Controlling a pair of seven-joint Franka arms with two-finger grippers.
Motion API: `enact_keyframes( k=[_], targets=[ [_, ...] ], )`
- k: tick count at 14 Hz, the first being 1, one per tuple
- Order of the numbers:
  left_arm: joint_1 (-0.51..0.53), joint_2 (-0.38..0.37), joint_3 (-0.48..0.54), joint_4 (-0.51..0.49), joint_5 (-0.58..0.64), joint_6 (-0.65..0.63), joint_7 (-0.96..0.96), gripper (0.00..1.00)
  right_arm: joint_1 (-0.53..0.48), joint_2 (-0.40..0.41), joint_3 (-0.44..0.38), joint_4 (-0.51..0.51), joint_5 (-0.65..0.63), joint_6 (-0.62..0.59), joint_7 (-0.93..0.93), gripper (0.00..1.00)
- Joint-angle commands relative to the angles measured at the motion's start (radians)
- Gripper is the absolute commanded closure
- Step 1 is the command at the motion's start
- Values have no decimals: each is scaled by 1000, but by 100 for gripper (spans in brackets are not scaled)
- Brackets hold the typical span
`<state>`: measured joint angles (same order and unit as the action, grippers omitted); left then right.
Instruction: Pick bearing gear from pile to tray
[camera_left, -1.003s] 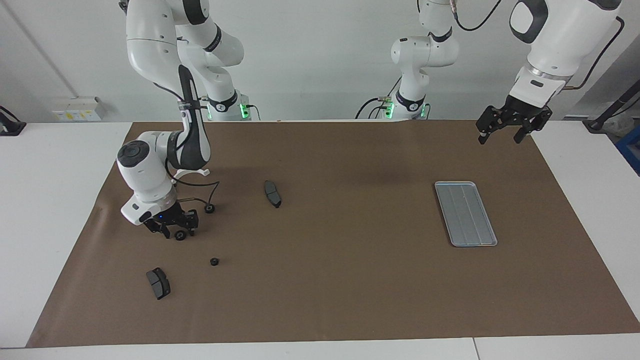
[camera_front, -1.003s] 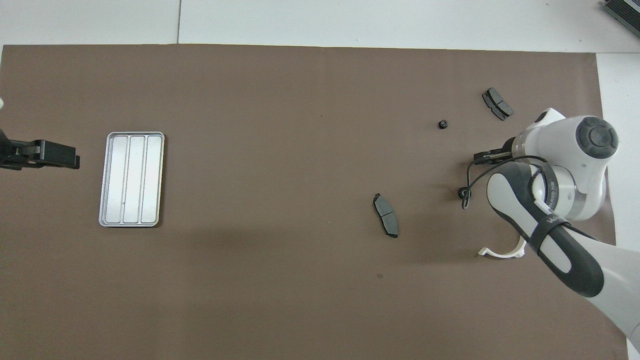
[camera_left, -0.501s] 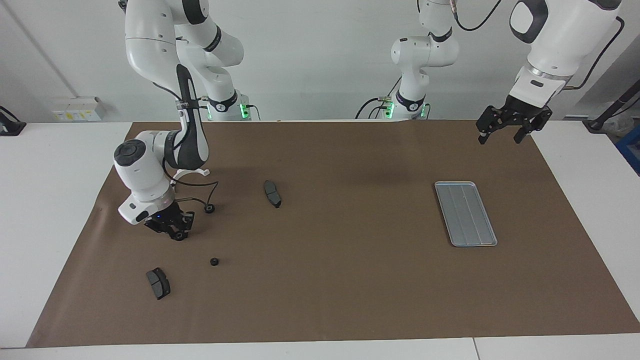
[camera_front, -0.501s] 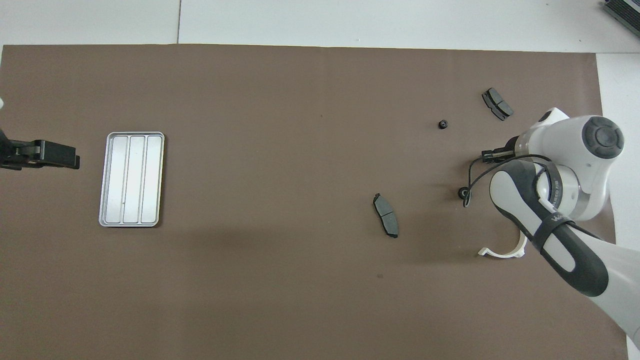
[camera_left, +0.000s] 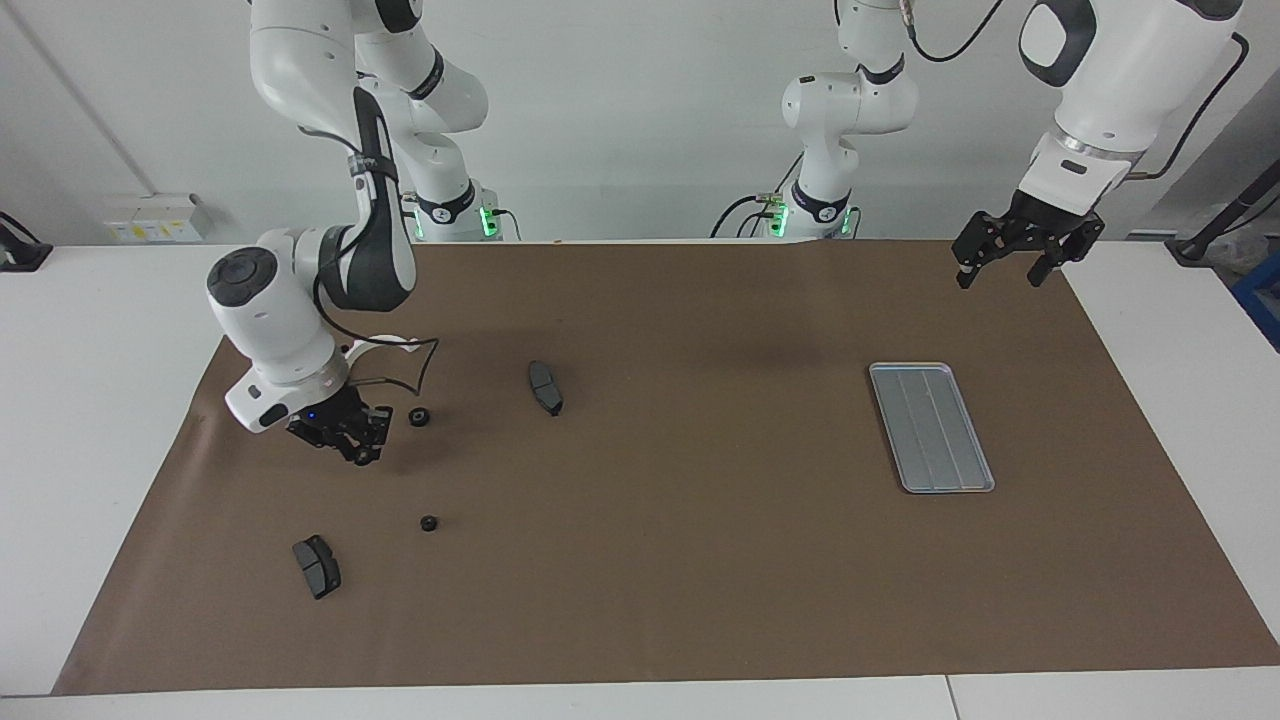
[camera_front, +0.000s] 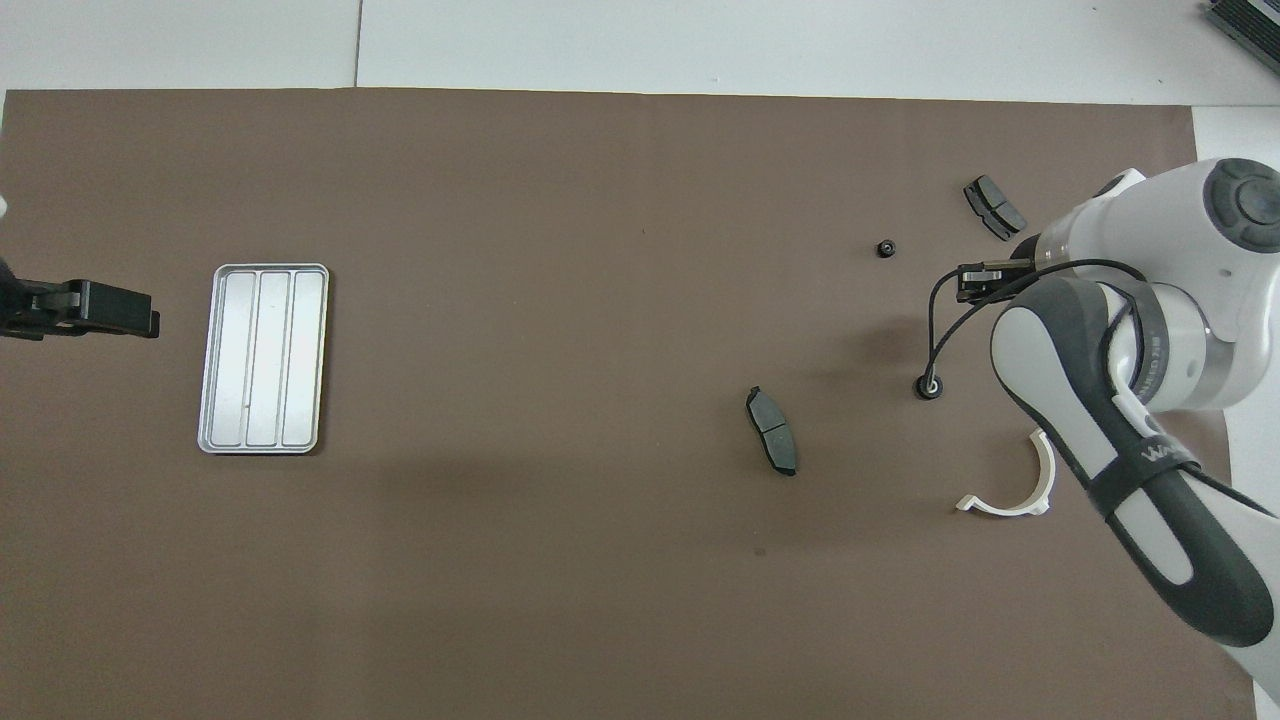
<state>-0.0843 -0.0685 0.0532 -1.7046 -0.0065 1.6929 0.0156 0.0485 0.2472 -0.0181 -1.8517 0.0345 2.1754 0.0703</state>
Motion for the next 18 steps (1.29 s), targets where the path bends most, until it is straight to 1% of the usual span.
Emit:
enact_keyframes(
  k=[1, 5, 7, 10, 12, 14, 15, 18],
  targets=[
    [5, -17, 0, -7, -10, -13, -5, 0, 101, -13, 4, 60, 10, -81, 188, 100],
    [3, -17, 0, -7, -10, -13, -5, 0, 261, -9, 4, 71, 5, -56, 460, 100],
    [3, -17, 0, -7, -10, -13, -5, 0, 353, 6, 4, 71, 10, -5, 595, 100],
    [5, -17, 0, -7, -10, -13, -5, 0, 450, 47, 4, 71, 16, 76, 726, 100],
    [3, -17, 0, -7, -10, -13, -5, 0, 497, 73, 4, 68, 19, 135, 814, 100],
    [-9, -17, -3, -7, -10, -13, -5, 0, 548, 104, 4, 68, 16, 161, 888, 100],
    [-11, -17, -6, -9, -10, -4, 0, 0, 574, 137, 4, 68, 6, 191, 931, 100],
    [-11, -16, -6, -7, -10, -2, -9, 0, 594, 162, 4, 60, 1, 208, 957, 100]
  ],
)
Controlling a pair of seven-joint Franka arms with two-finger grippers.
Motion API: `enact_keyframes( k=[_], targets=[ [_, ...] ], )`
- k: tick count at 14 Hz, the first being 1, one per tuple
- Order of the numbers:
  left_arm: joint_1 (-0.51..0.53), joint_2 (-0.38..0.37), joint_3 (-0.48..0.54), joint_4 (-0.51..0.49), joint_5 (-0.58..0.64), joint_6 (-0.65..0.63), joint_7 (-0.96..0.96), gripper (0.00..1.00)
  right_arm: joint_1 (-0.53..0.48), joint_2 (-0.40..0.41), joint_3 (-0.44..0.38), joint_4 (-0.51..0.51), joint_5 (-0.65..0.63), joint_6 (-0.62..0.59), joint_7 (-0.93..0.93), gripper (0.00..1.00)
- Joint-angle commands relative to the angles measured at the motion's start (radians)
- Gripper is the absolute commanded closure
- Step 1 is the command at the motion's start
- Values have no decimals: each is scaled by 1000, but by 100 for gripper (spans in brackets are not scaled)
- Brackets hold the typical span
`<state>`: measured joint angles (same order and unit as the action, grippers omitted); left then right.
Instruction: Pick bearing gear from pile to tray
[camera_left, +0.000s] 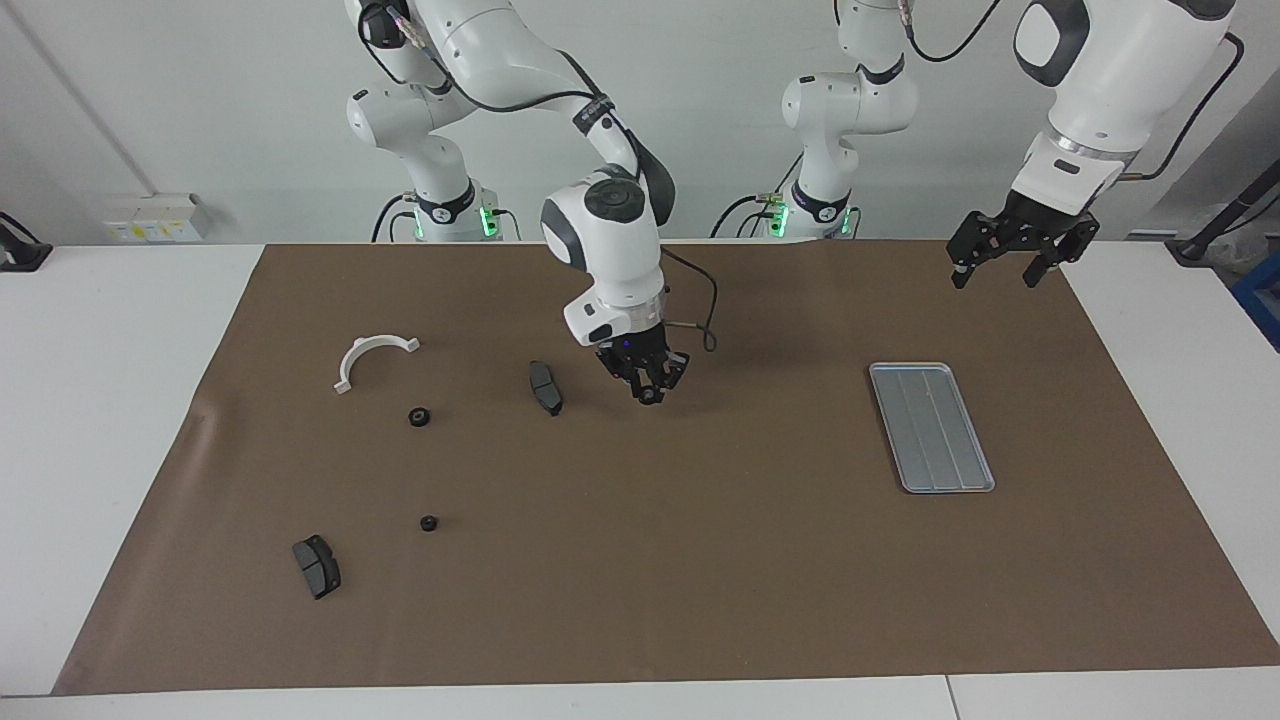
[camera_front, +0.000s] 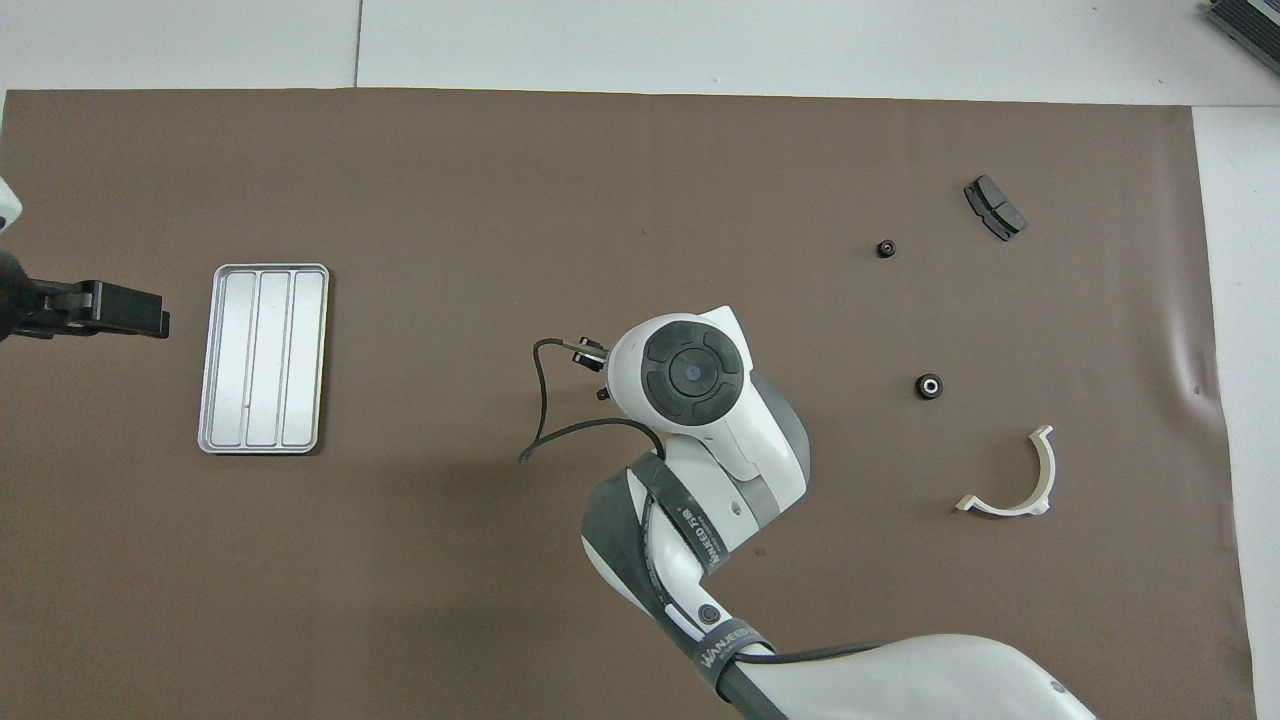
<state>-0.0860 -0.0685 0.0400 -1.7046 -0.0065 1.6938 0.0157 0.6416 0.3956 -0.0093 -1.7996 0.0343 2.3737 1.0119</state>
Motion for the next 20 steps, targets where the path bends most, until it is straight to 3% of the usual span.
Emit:
enact_keyframes(
  k=[1, 2, 4, 5, 6, 7, 11, 13, 18, 20],
  targets=[
    [-9, -16, 8, -7, -10, -5, -8, 0, 12, 26, -4, 6, -2, 16, 26, 100],
    [-9, -16, 8, -7, -10, -5, -5, 0, 32, 45, -6, 5, -16, 28, 48, 100],
    [-12, -16, 6, -9, -10, 0, -8, 0, 33, 49, -4, -3, -43, 27, 66, 87],
    [-21, -16, 6, -9, -12, 7, -13, 0, 33, 49, -4, -4, -44, 32, 66, 61],
    [-21, -16, 6, -9, -12, 6, -5, 0, 33, 49, -4, -10, -44, 33, 66, 15],
    [-21, -17, 6, -12, -12, 6, -11, 0, 36, 48, -4, -21, -44, 33, 68, 0],
    [-27, -25, 4, -38, -12, 20, -31, 0, 18, -6, -20, -21, -86, -2, 63, 0],
    [-99, -19, 1, -52, -12, 65, -212, 0, -66, -69, -20, -24, -106, -56, 24, 0],
    [-266, 48, 1, -52, -20, 141, -442, 0, -275, -179, -18, -41, -108, -168, -368, 0],
    [-369, 138, 3, -11, -13, 180, -581, 0, -357, -181, -17, -50, -105, -172, -528, 0]
  ],
)
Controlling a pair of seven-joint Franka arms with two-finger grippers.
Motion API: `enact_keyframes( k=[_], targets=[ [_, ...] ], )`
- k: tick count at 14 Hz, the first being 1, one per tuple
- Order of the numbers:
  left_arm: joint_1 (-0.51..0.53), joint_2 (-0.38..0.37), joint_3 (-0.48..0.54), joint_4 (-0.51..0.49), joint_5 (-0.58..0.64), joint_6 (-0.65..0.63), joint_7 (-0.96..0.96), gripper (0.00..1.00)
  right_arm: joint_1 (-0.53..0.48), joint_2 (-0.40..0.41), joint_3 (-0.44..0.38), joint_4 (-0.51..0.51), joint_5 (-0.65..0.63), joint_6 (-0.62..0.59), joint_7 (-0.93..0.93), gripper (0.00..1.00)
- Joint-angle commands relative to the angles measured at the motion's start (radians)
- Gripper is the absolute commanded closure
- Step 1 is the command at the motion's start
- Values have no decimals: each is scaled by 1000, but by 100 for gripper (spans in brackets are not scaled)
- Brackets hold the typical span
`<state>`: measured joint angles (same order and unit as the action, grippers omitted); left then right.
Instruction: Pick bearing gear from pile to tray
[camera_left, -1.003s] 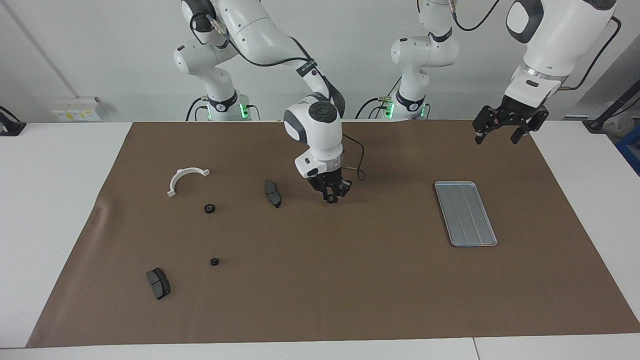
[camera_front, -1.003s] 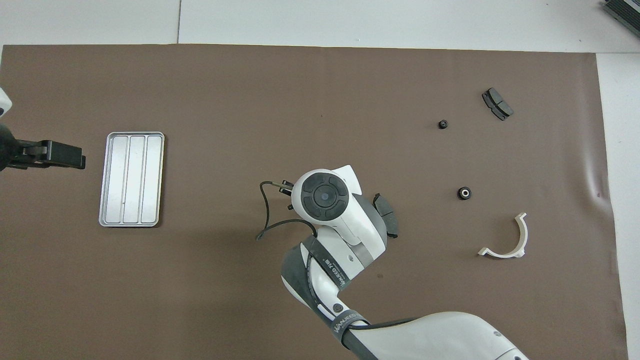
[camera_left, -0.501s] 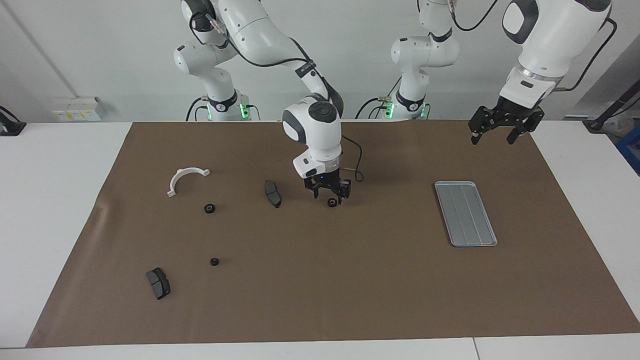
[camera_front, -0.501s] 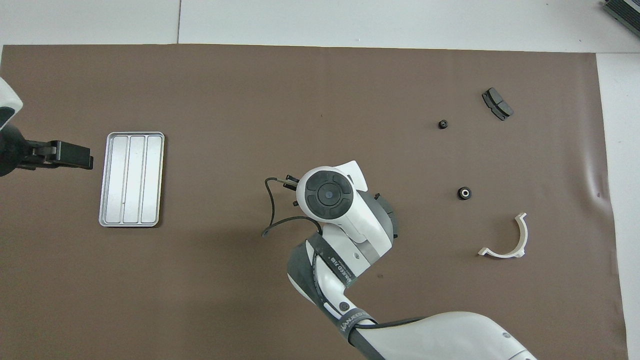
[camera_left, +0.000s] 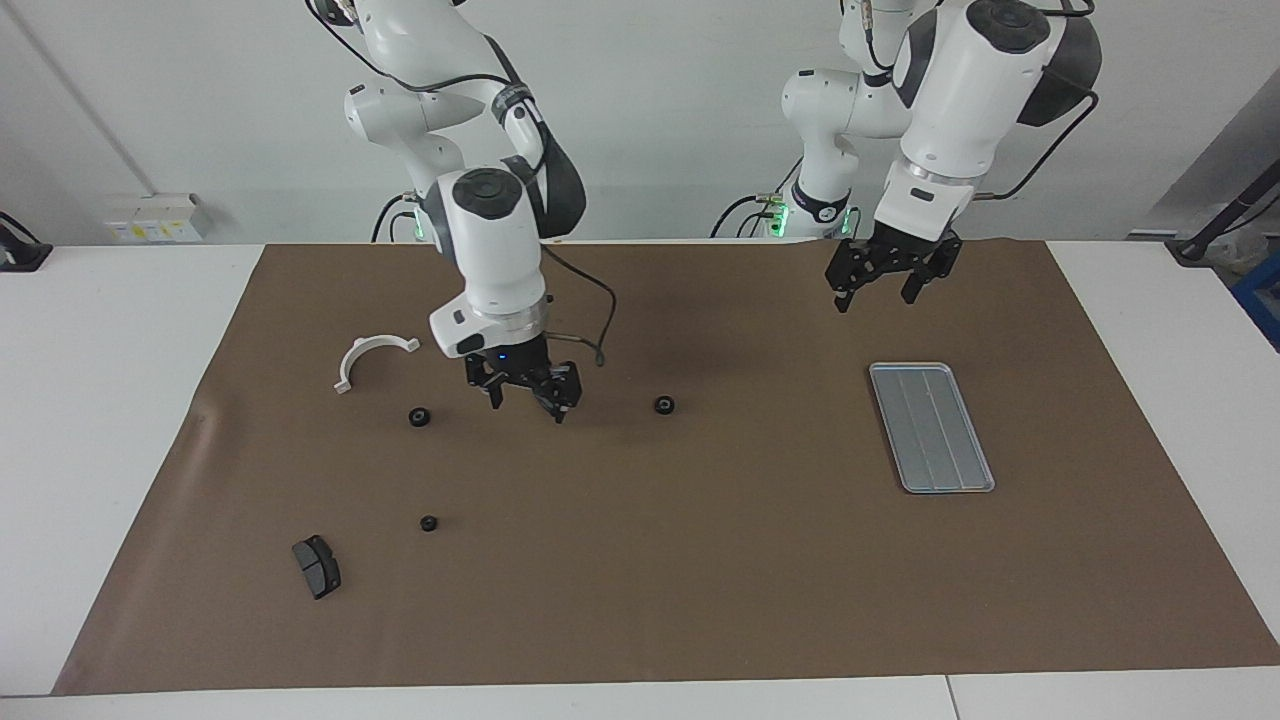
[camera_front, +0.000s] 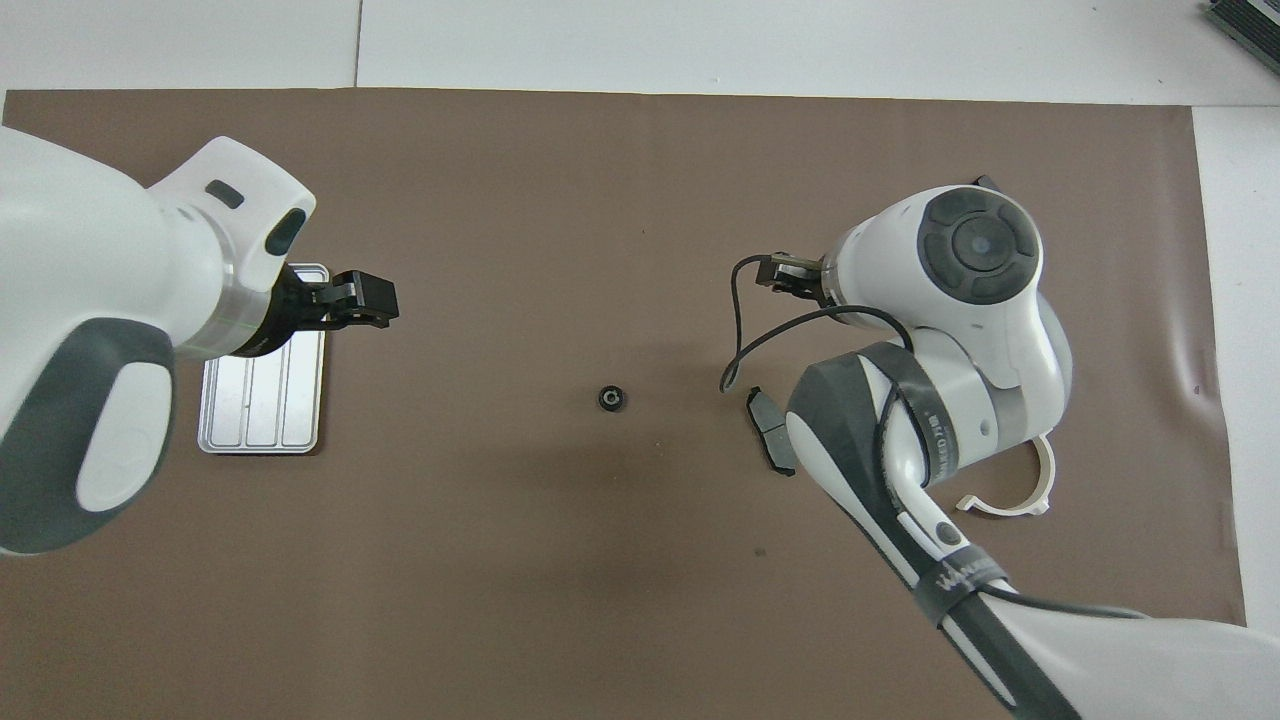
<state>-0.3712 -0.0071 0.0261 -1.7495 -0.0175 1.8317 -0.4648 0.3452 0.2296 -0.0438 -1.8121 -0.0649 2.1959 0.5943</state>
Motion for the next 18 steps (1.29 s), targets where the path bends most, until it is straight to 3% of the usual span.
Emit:
enact_keyframes(
  k=[1, 6, 10, 13, 16, 18],
  targets=[
    [-119, 116, 17, 48, -1, 66, -150, 0, -98, -19, 18, -55, 2, 5, -192, 0],
    [-224, 249, 17, 45, -2, 213, -248, 0, -239, -75, 19, -211, 43, 22, -620, 0],
    [-308, 384, 18, 38, 42, 335, -374, 0, -275, -95, 19, -337, 122, 112, -861, 0],
    [-313, 409, 17, -2, 44, 412, -377, 0, -275, -96, 19, -436, 128, 244, -910, 0],
    [-353, 400, 18, -115, 44, 506, -376, 0, -275, -98, 19, -458, 128, 254, -916, 0],
    [-373, 392, 17, -153, 45, 538, -373, 0, -275, -99, 19, -472, 128, 272, -924, 14]
  ],
)
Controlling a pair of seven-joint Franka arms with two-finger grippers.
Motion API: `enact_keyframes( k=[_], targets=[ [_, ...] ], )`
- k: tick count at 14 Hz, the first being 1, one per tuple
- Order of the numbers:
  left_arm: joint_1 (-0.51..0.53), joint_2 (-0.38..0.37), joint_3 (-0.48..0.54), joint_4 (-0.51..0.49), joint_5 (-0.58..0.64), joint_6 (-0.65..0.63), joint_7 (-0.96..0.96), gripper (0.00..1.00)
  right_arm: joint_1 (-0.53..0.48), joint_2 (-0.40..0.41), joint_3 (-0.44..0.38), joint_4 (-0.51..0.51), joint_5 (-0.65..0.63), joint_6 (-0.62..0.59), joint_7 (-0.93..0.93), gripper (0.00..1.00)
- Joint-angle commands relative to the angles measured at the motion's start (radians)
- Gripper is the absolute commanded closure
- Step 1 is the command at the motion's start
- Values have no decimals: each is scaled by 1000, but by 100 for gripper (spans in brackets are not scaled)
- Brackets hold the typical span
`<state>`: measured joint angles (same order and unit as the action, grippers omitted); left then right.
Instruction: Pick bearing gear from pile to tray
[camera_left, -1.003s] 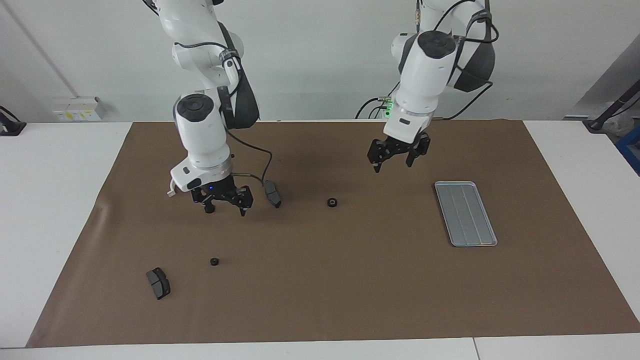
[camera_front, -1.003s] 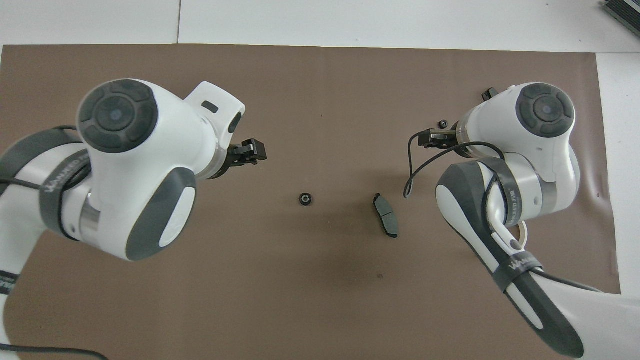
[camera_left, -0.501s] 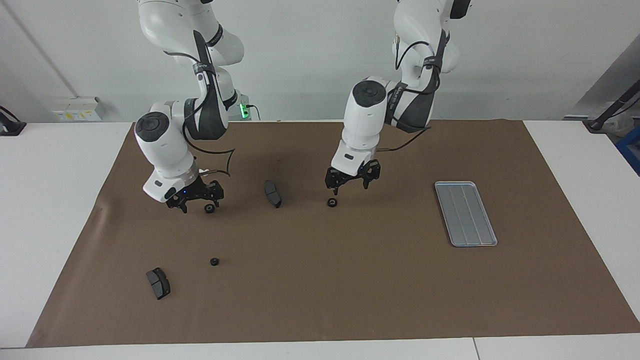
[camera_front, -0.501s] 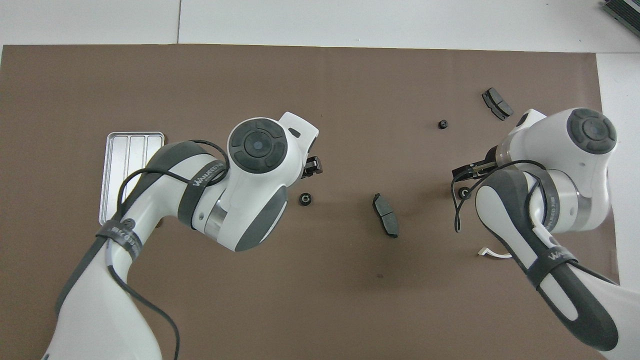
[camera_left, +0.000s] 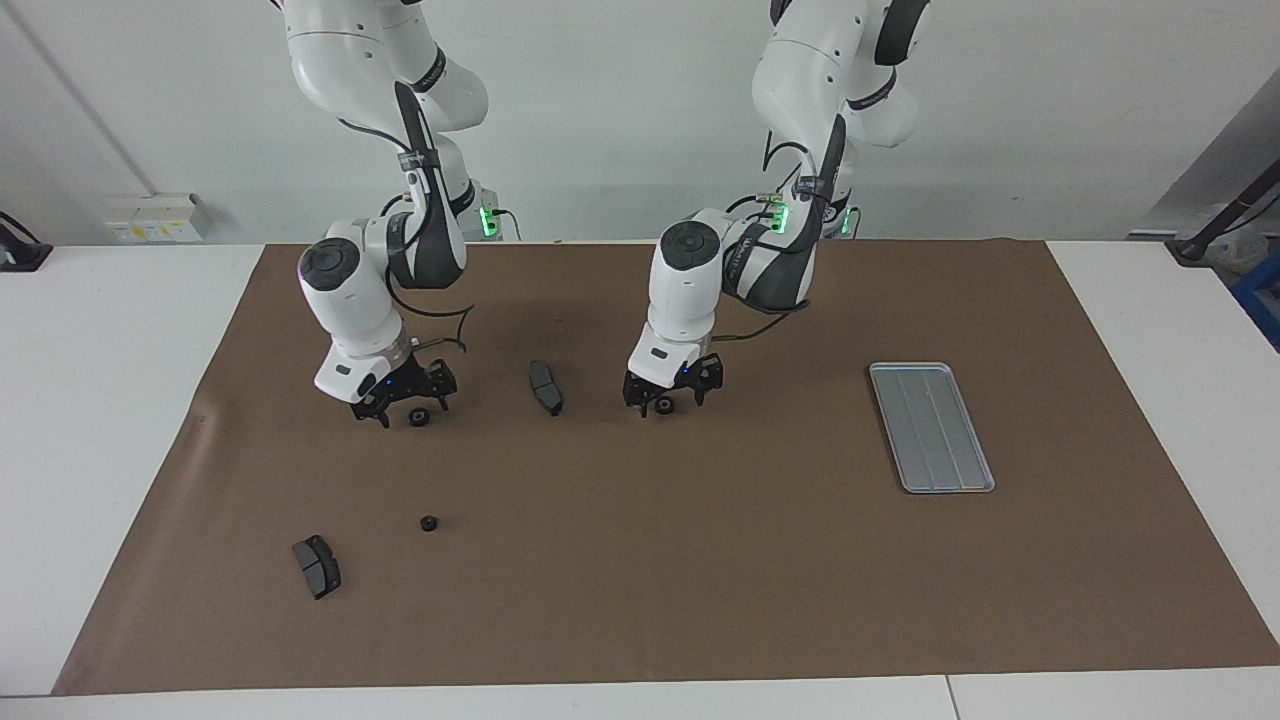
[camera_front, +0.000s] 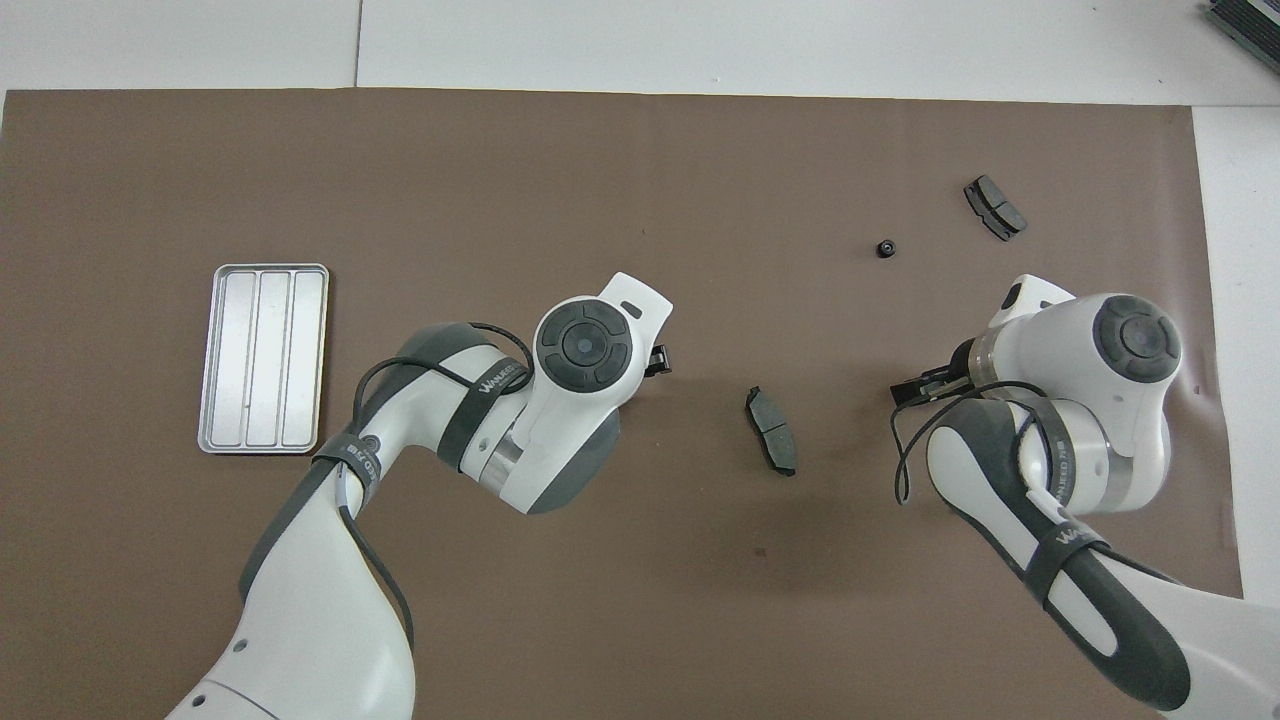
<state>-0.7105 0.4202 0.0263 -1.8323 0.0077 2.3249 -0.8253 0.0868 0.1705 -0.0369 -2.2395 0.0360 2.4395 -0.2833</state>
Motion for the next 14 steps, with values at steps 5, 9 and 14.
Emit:
enact_keyframes(
  k=[5, 9, 14],
  targets=[
    [-41, -37, 15, -74, 20, 45, 3, 11, -19, -31, 11, -61, 27, 75, -46, 31],
    [-38, -38, 14, -81, 20, 48, 41, 22, -19, -26, 11, -63, 27, 102, -42, 35],
    [-34, -46, 14, -104, 20, 66, 57, 44, -25, -20, 12, -72, 28, 125, -36, 41]
  ],
)
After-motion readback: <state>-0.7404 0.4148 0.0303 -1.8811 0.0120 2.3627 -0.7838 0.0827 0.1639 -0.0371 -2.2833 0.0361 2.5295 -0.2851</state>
